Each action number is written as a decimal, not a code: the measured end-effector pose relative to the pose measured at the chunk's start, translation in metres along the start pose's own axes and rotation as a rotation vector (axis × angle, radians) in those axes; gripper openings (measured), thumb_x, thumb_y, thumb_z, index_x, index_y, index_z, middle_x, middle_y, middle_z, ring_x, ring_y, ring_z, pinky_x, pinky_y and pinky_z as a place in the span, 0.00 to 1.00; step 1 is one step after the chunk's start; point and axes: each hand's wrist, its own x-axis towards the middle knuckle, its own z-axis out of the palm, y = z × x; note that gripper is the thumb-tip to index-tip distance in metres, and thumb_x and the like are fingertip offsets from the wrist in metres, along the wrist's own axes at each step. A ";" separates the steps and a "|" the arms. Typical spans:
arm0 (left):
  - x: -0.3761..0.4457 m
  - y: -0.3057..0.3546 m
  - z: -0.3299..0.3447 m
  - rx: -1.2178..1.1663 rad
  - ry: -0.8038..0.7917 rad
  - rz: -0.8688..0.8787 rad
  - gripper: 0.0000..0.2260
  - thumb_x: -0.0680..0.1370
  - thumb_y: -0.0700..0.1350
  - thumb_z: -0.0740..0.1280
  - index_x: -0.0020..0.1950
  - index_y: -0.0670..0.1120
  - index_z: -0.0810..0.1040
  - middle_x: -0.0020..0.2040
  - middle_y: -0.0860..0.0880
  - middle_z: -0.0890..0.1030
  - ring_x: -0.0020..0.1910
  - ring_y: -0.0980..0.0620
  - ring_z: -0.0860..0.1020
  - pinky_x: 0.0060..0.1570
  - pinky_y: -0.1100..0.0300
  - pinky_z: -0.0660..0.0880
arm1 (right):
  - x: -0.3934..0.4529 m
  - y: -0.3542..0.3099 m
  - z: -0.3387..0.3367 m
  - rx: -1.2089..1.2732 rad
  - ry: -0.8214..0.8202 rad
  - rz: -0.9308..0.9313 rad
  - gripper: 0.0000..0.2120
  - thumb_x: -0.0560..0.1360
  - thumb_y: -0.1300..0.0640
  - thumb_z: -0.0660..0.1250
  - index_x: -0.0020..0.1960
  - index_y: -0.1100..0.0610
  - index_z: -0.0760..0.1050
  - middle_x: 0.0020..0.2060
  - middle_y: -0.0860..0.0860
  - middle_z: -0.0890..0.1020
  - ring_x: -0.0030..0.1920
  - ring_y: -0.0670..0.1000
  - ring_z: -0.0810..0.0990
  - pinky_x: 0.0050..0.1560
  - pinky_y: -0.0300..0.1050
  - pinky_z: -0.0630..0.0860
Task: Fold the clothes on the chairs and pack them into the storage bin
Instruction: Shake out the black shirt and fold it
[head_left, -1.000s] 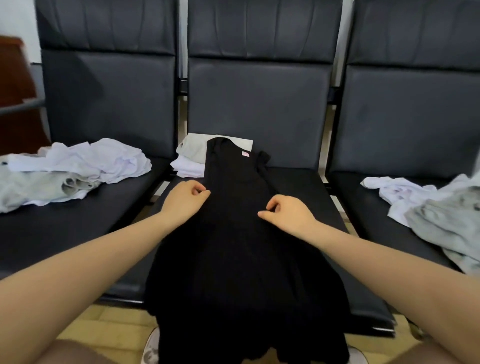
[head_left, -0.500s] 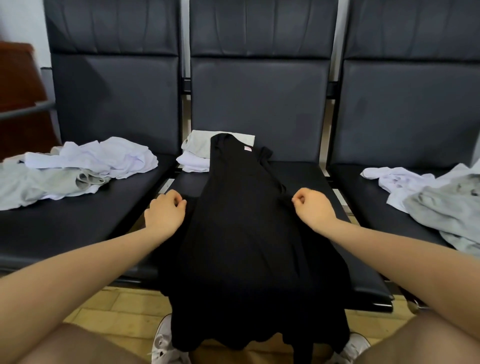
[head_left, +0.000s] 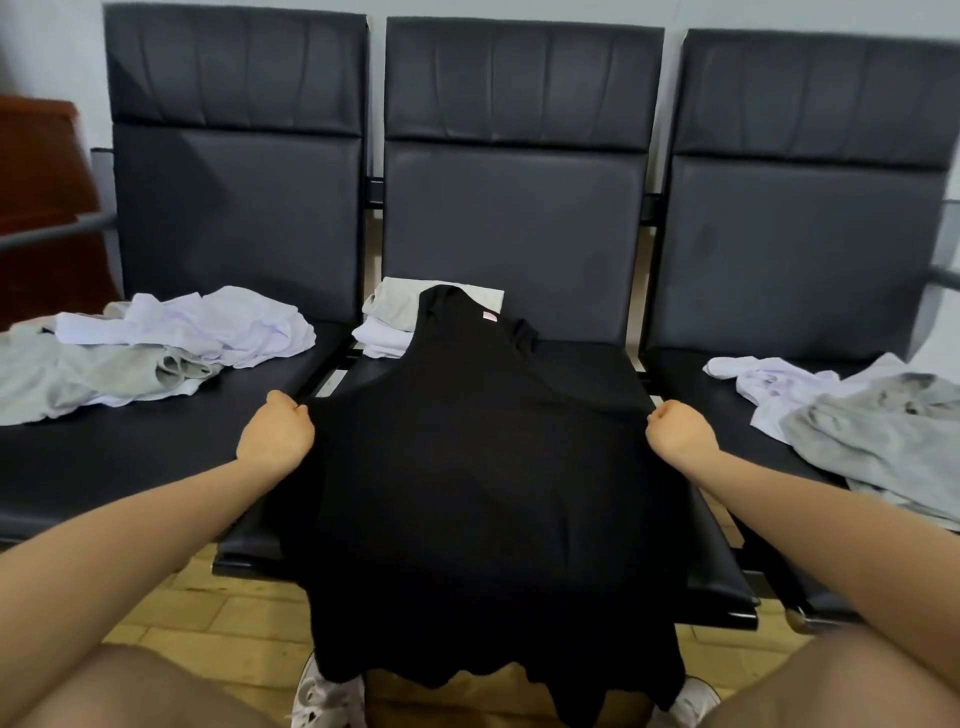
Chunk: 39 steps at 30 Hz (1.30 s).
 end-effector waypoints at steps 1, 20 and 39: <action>-0.004 0.000 0.002 0.021 -0.013 0.020 0.09 0.81 0.43 0.57 0.54 0.38 0.69 0.53 0.35 0.77 0.53 0.35 0.75 0.47 0.51 0.67 | -0.003 -0.002 0.000 -0.017 -0.003 -0.011 0.12 0.80 0.60 0.59 0.57 0.67 0.74 0.56 0.63 0.79 0.59 0.62 0.76 0.54 0.49 0.71; -0.098 0.000 -0.037 0.064 -0.332 -0.009 0.19 0.76 0.53 0.68 0.30 0.42 0.77 0.26 0.51 0.78 0.26 0.52 0.72 0.27 0.62 0.67 | -0.101 0.003 -0.029 0.212 -0.554 -0.099 0.18 0.75 0.53 0.70 0.33 0.51 0.62 0.31 0.49 0.69 0.32 0.47 0.69 0.31 0.37 0.67; -0.118 -0.021 -0.058 -0.411 0.097 -0.137 0.16 0.83 0.43 0.51 0.59 0.34 0.72 0.58 0.37 0.75 0.60 0.39 0.72 0.60 0.51 0.66 | -0.113 0.008 -0.020 0.499 -0.369 0.154 0.06 0.77 0.60 0.67 0.51 0.61 0.76 0.53 0.59 0.80 0.55 0.60 0.79 0.58 0.50 0.75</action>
